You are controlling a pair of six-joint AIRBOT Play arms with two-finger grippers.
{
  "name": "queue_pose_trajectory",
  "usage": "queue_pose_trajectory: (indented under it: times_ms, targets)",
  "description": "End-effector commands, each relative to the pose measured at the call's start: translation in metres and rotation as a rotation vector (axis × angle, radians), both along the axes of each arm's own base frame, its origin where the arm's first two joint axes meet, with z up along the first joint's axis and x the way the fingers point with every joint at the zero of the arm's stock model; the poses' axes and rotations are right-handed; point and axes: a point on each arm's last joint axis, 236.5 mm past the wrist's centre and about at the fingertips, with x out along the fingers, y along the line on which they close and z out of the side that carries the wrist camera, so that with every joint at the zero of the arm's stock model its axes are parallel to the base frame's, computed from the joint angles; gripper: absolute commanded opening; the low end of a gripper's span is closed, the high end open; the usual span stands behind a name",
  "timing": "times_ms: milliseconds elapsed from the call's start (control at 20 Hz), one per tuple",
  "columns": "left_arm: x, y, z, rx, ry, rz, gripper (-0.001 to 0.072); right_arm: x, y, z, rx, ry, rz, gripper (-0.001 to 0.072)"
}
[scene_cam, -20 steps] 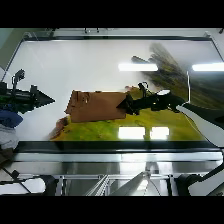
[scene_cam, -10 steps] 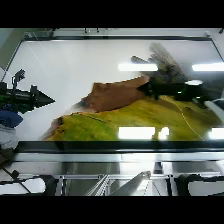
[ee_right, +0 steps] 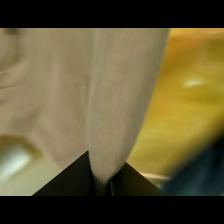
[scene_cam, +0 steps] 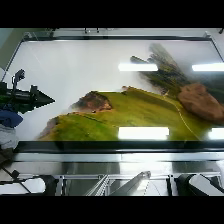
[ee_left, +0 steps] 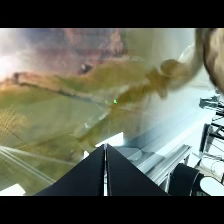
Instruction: Fold the shirts.
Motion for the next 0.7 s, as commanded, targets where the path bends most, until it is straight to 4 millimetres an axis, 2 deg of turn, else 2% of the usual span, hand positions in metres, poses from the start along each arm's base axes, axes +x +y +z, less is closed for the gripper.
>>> queue_pose_trajectory:
  times_ms: [0, 100, 200, 250, 300, 350, 500, 600, 650]
  targets:
    - [0.000, 0.000, 0.000, 0.000, -0.001, -0.001, 0.0021, -0.111, -0.040, -0.037, 0.007, 0.143, -0.214, 0.0025]
    - [-0.001, -0.001, 0.000, -0.003, 0.002, -0.005, 0.0022, -0.138, -0.047, -0.054, 0.049, 0.165, -0.258, 0.0026]
    - [-0.001, -0.001, 0.000, -0.004, 0.003, -0.006, 0.0020, -0.140, -0.049, -0.061, 0.095, 0.136, -0.305, 0.0035]
    - [-0.001, -0.001, 0.001, -0.003, 0.002, -0.006, 0.0018, -0.136, -0.048, -0.060, 0.107, 0.117, -0.315, 0.0101]
    - [-0.001, -0.001, 0.000, -0.003, 0.003, -0.006, 0.0018, -0.131, -0.044, -0.056, 0.126, 0.097, -0.312, 0.0410]
    - [-0.001, -0.001, 0.000, -0.003, 0.003, -0.006, 0.0018, -0.128, -0.037, -0.052, 0.149, 0.097, -0.289, 0.0630]
    - [0.000, -0.001, 0.000, -0.002, 0.001, -0.002, 0.0018, -0.125, 0.001, -0.031, 0.283, 0.120, -0.232, 0.0631]
    - [-0.002, -0.003, 0.001, -0.007, 0.005, -0.010, 0.0018, -0.115, 0.033, -0.015, 0.402, 0.125, -0.199, 0.0628]
    - [-0.002, -0.003, 0.002, -0.007, 0.005, -0.010, 0.0018, -0.104, 0.050, -0.008, 0.444, 0.123, -0.148, 0.0506]
